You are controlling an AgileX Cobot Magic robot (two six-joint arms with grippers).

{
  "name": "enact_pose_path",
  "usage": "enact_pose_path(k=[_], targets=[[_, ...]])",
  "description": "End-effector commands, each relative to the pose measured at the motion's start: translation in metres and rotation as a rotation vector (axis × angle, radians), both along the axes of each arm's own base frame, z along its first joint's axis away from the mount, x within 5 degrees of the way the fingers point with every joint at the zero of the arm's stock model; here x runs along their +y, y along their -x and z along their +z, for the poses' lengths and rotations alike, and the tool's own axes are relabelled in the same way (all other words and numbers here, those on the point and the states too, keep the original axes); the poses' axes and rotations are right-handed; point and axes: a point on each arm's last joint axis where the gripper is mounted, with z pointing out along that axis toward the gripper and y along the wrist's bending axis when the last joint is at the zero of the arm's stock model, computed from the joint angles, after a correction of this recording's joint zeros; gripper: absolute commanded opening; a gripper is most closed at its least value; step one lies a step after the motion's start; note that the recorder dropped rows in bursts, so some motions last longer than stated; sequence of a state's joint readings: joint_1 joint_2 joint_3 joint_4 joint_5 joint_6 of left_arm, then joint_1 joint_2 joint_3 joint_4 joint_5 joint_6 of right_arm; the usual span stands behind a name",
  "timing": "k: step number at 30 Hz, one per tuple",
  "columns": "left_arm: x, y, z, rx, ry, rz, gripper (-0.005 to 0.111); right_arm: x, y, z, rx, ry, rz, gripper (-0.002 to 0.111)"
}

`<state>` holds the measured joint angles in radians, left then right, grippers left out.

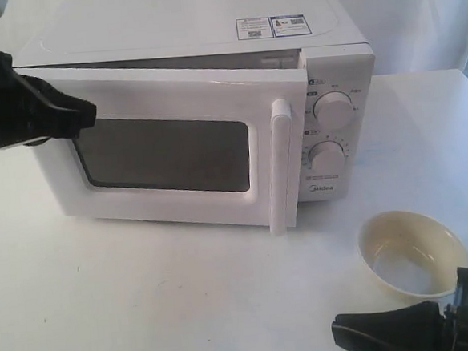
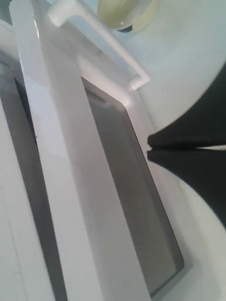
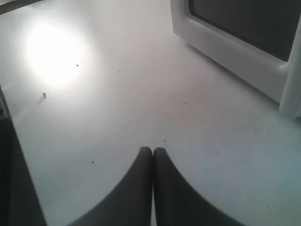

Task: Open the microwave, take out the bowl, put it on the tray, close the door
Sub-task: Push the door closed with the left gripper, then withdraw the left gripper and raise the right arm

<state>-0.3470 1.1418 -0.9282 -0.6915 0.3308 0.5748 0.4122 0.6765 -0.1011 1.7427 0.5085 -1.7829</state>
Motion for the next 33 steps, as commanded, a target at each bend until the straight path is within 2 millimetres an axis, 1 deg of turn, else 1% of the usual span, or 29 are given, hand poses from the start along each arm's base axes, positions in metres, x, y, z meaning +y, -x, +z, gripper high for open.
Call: enact_pose_path(k=[1, 2, 5, 7, 10, 11, 12, 14, 19, 22, 25, 29, 31, 33], targets=[[0.008, 0.025, -0.008, 0.014, 0.026, 0.008, 0.0, 0.005, -0.006, 0.026, -0.04, -0.074, 0.012, 0.0], [0.011, 0.031, -0.012, 0.005, 0.029, 0.021, 0.0, 0.007, -0.007, 0.036, -0.045, -0.11, 0.024, 0.0], [0.015, 0.043, -0.017, 0.012, 0.056, 0.031, 0.0, 0.013, -0.004, 0.052, -0.041, -0.172, 0.098, 0.0], [0.019, 0.054, -0.022, 0.013, 0.07, 0.033, 0.0, 0.019, 0.002, 0.067, -0.047, -0.231, 0.204, 0.0], [0.025, 0.074, -0.024, -0.014, 0.099, 0.035, 0.0, 0.027, 0.02, 0.094, -0.069, -0.37, 0.438, 0.0], [0.027, 0.079, -0.023, -0.027, 0.105, 0.034, 0.0, 0.027, 0.021, 0.098, -0.077, -0.378, 0.452, 0.0], [0.03, 0.087, -0.022, -0.047, 0.124, 0.034, 0.0, 0.027, 0.018, 0.102, -0.086, -0.375, 0.425, 0.0], [0.032, 0.094, -0.019, -0.065, 0.137, 0.025, 0.0, 0.026, 0.014, 0.104, -0.092, -0.368, 0.385, 0.0], [0.033, 0.11, -0.013, -0.08, 0.165, -0.017, 0.0, 0.026, 0.014, 0.117, -0.115, -0.388, 0.397, 0.0], [0.035, 0.116, -0.01, -0.1, 0.173, -0.025, 0.0, 0.027, 0.015, 0.131, -0.146, -0.406, 0.417, 0.0], [0.035, 0.12, -0.009, -0.105, 0.177, -0.039, 0.0, 0.026, 0.012, 0.149, -0.2, -0.412, 0.381, 0.0], [0.035, 0.126, -0.01, -0.088, 0.176, -0.069, 0.0, 0.019, -0.001, 0.177, -0.276, -0.418, 0.214, 0.0], [0.035, 0.128, -0.011, -0.091, 0.179, -0.07, 0.0, 0.014, -0.009, 0.185, -0.296, -0.401, 0.1, 0.0], [0.036, 0.13, -0.012, -0.093, 0.196, -0.069, 0.0, 0.009, -0.016, 0.187, -0.307, -0.386, -0.003, 0.0]])
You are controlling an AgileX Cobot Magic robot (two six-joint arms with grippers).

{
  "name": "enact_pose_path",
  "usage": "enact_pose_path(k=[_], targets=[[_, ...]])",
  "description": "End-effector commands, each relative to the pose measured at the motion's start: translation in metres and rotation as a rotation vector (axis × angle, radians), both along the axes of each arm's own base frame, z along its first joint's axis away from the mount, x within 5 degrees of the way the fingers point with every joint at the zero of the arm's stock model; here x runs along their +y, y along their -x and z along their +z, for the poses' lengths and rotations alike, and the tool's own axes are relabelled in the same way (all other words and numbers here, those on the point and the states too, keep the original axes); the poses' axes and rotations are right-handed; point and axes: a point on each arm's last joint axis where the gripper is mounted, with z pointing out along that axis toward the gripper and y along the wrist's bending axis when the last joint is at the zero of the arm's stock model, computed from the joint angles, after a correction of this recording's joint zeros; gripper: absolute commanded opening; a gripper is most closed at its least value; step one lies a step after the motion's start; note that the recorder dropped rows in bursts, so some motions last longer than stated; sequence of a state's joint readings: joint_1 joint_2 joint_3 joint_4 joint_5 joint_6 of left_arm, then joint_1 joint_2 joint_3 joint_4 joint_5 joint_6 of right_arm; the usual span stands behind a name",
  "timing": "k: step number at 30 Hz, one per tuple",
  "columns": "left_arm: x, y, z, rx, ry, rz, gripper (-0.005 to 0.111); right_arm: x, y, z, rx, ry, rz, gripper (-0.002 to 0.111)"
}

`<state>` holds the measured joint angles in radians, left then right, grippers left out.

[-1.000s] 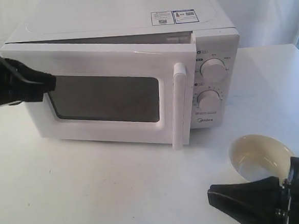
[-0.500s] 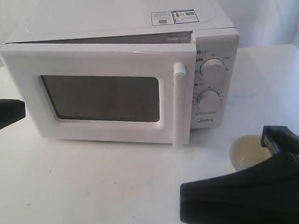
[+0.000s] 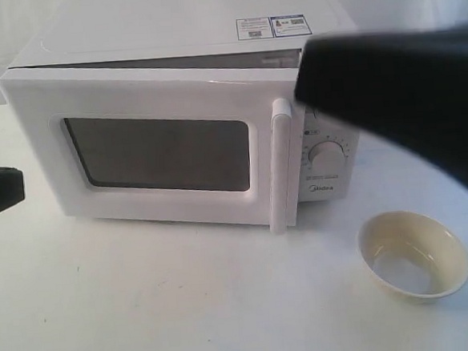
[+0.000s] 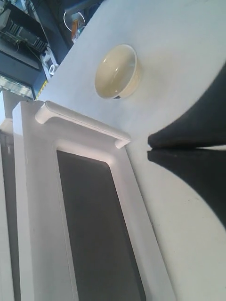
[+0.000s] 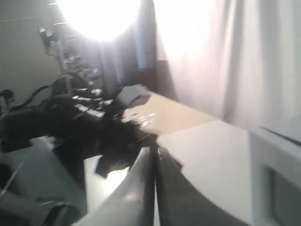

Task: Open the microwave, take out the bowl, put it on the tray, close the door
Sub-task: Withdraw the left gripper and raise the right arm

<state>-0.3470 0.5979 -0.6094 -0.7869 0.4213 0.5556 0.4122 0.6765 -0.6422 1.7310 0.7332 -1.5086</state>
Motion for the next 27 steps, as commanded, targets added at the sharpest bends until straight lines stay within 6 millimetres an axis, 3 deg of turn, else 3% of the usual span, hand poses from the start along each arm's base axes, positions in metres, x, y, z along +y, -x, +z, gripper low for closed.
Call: enact_pose_path(k=[1, 5, 13, 17, 21, 27], targets=[[0.0, 0.008, -0.002, 0.015, 0.043, -0.017, 0.0, -0.012, -0.015, 0.009, 0.014, -0.01, -0.229, 0.0], [0.002, 0.014, 0.0, -0.007, 0.049, -0.024, 0.0, -0.017, -0.03, 0.013, 0.017, 0.011, -0.358, 0.0], [0.003, 0.021, 0.001, -0.015, 0.051, -0.046, 0.0, -0.018, -0.038, 0.071, -0.083, 0.015, -0.421, 0.0], [0.002, 0.022, 0.001, -0.005, 0.046, -0.059, 0.0, -0.013, -0.052, 0.081, -0.059, 0.084, -0.435, 0.0], [0.002, 0.022, 0.001, -0.006, 0.05, -0.061, 0.0, 0.001, -0.069, 0.064, 0.1, 0.175, -0.352, 0.0], [0.002, 0.022, 0.001, -0.006, 0.05, -0.061, 0.0, 0.026, -0.092, 0.016, 0.237, 0.234, -0.326, 0.0]])
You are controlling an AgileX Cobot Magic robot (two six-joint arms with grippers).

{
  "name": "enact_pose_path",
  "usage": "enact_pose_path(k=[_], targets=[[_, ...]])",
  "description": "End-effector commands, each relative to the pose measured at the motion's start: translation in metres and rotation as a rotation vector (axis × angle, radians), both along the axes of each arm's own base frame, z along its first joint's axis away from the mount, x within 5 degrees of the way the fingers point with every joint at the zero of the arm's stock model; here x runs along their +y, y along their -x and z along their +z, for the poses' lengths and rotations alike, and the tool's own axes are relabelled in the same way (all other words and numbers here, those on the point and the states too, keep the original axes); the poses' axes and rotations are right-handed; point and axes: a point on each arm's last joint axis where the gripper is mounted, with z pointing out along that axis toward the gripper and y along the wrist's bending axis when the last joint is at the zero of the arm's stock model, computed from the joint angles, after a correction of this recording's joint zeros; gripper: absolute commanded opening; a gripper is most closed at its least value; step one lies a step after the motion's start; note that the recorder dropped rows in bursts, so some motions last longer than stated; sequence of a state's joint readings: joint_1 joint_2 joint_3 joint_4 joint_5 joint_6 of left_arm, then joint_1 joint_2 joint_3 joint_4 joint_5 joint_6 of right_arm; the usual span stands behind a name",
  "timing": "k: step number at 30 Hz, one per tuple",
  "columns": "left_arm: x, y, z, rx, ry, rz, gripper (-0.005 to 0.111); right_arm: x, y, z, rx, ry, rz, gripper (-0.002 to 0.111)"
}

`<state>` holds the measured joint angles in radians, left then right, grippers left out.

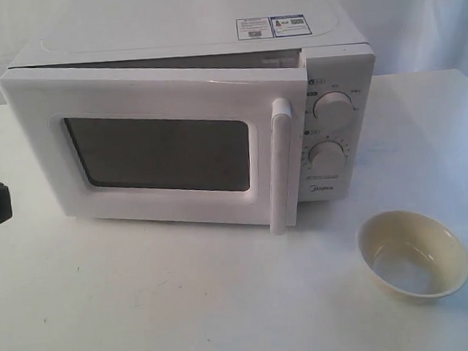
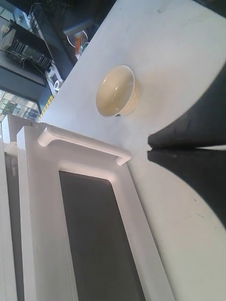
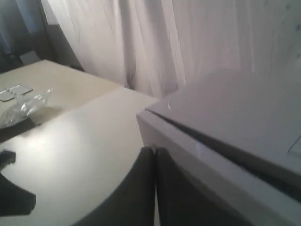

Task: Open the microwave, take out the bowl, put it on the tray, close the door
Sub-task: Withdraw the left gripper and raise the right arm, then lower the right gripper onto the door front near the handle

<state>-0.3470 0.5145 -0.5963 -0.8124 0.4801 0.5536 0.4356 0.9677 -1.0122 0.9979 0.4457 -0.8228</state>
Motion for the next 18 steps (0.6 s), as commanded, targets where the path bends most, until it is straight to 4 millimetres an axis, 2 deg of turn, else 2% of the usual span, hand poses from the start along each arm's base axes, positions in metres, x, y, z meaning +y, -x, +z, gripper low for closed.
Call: enact_pose_path(k=[1, 10, 18], targets=[[-0.001, 0.003, -0.001, 0.017, 0.017, -0.014, 0.0, 0.019, -0.011, -0.035, 0.082, 0.017, -0.009, 0.0], [-0.001, 0.002, -0.001, 0.015, 0.017, -0.013, 0.0, 0.077, -0.008, -0.098, 0.085, 0.079, -0.063, 0.0], [-0.001, 0.002, -0.001, 0.011, 0.015, -0.01, 0.0, 0.093, -0.005, -0.141, -0.151, 0.112, -0.383, 0.0]])
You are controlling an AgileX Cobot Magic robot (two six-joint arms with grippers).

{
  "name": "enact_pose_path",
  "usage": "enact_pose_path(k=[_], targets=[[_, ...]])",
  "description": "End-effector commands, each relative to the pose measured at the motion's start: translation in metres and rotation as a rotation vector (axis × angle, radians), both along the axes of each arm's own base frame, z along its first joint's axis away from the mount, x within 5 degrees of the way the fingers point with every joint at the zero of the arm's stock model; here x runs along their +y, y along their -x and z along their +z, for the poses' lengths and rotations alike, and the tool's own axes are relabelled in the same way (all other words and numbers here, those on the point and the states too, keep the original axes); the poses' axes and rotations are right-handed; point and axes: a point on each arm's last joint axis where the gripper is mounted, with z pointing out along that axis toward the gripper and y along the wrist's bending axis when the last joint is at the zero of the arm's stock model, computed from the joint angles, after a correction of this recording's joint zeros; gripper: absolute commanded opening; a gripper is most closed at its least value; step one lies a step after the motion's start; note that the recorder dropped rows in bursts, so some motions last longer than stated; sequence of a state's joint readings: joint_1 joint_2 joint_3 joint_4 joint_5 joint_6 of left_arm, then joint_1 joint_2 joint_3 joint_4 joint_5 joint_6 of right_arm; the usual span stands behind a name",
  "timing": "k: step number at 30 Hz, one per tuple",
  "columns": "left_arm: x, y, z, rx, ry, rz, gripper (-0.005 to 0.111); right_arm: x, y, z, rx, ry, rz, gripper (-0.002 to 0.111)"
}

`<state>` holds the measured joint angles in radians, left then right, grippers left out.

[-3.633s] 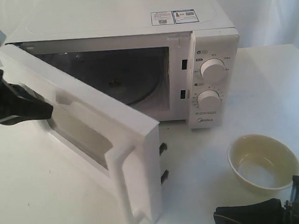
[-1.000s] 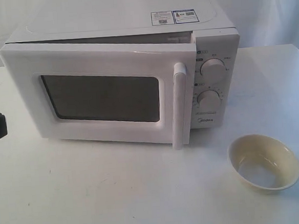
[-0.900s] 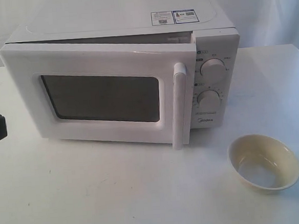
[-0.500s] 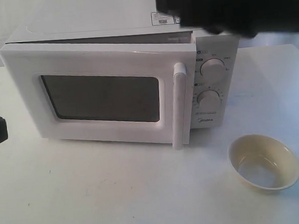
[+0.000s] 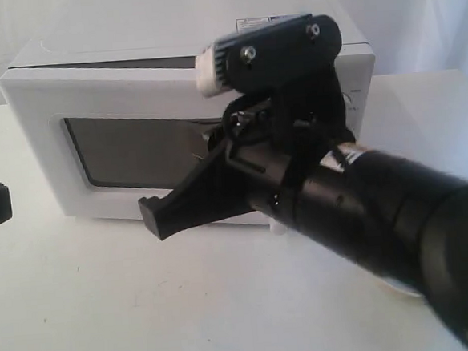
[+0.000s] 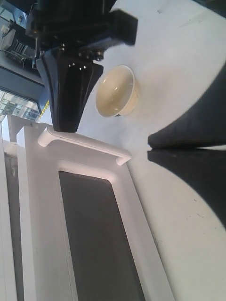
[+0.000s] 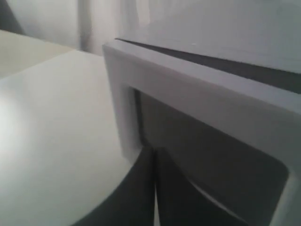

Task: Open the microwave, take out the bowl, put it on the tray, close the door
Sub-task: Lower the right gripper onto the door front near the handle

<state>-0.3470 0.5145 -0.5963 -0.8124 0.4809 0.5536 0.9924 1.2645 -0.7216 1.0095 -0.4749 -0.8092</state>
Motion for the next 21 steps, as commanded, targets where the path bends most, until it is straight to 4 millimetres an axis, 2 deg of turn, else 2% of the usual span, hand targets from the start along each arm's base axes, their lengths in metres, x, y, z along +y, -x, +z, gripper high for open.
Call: enact_pose_path(k=[1, 4, 8, 11, 15, 21], targets=[[-0.001, 0.002, -0.001, 0.009, 0.014, -0.011, 0.0, 0.003, 0.004, -0.022, -0.178, 0.011, -0.212, 0.0], [-0.001, 0.002, -0.001, 0.009, 0.014, -0.011, 0.0, 0.008, 0.005, -0.038, -0.252, -0.006, -0.281, 0.0], [-0.001, 0.002, -0.001, 0.006, 0.011, -0.012, 0.0, 0.02, 0.002, -0.058, -0.281, -0.044, -0.27, 0.0], [-0.001, 0.002, -0.001, 0.004, 0.009, -0.013, 0.0, 0.027, -0.002, -0.08, -0.266, 0.007, -0.27, 0.0], [-0.001, 0.002, -0.001, 0.004, 0.009, -0.013, 0.0, 0.027, -0.016, -0.09, -0.241, 0.01, -0.314, 0.0], [-0.001, 0.002, -0.001, -0.006, -0.001, -0.019, 0.0, 0.02, -0.032, -0.089, -0.243, 0.001, -0.367, 0.0]])
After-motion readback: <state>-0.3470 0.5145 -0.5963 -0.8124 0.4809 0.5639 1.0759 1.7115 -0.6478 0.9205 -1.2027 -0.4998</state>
